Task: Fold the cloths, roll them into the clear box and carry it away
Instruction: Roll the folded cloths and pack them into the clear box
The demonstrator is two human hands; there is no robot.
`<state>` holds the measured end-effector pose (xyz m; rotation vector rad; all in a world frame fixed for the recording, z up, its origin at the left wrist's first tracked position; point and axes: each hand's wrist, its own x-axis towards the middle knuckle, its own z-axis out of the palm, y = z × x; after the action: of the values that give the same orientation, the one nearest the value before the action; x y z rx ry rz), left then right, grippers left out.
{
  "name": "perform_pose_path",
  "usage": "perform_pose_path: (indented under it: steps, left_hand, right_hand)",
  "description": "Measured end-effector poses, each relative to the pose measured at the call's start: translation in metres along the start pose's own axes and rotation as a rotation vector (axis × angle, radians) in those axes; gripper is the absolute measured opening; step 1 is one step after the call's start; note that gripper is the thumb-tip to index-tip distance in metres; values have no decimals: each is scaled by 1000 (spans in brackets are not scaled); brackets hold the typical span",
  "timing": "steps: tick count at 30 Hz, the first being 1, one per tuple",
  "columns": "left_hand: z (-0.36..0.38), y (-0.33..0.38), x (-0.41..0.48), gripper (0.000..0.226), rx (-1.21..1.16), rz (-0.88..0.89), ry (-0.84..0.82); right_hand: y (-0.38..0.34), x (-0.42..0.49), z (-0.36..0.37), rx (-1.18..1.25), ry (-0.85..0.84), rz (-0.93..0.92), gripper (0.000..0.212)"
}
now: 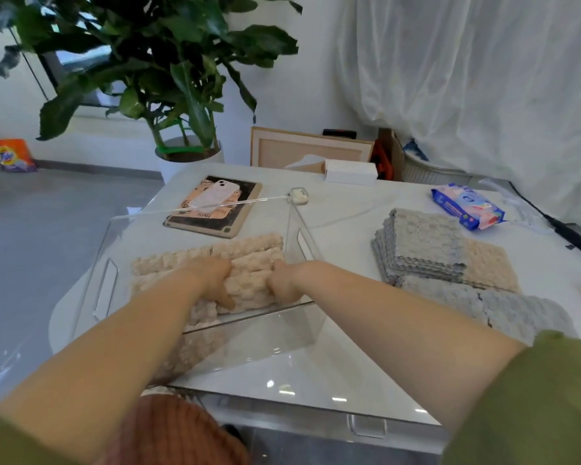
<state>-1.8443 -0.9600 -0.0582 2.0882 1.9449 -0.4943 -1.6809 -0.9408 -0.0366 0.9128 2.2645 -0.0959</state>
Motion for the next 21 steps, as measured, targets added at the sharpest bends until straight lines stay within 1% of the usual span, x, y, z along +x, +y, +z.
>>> perform_pose_path:
  steps: [3, 5, 6, 7, 9, 11, 14, 16, 19, 21]
  left_hand:
    - [5, -8, -1, 51, -235, 20, -80]
    - [3, -12, -3, 48, -357, 16, -76]
    - [4, -11, -4, 45, -359, 13, -61]
    - [3, -10, -4, 43, -319, 7, -37]
    - [2, -3, -5, 39, -159, -13, -1]
    - [-4, 9, -7, 47, -44, -23, -19]
    - [-12, 16, -12, 57, -81, -56, -76]
    - [-15, 17, -16, 54, -104, -73, -76]
    - [-17, 18, -20, 49, -43, -85, -26]
    - [-20, 19, -23, 50, -13, -101, -1]
  right_hand:
    - [0, -5, -4, 60, 15, -10, 28]
    - [1, -9, -7, 79, 21, -12, 30]
    - [0, -12, -7, 92, 32, -7, 31]
    - [-1, -16, -7, 80, 48, 15, 33]
    - [-4, -25, -6, 52, 64, 61, 38]
    - [-4, -30, -5, 33, 50, 82, 42]
    - [-5, -22, -5, 65, 22, 107, 44]
    - [-5, -21, -7, 90, 48, 101, 41]
    - [0, -31, -8, 111, 110, 61, 38]
    - [2, -44, -11, 138, 157, 14, 35]
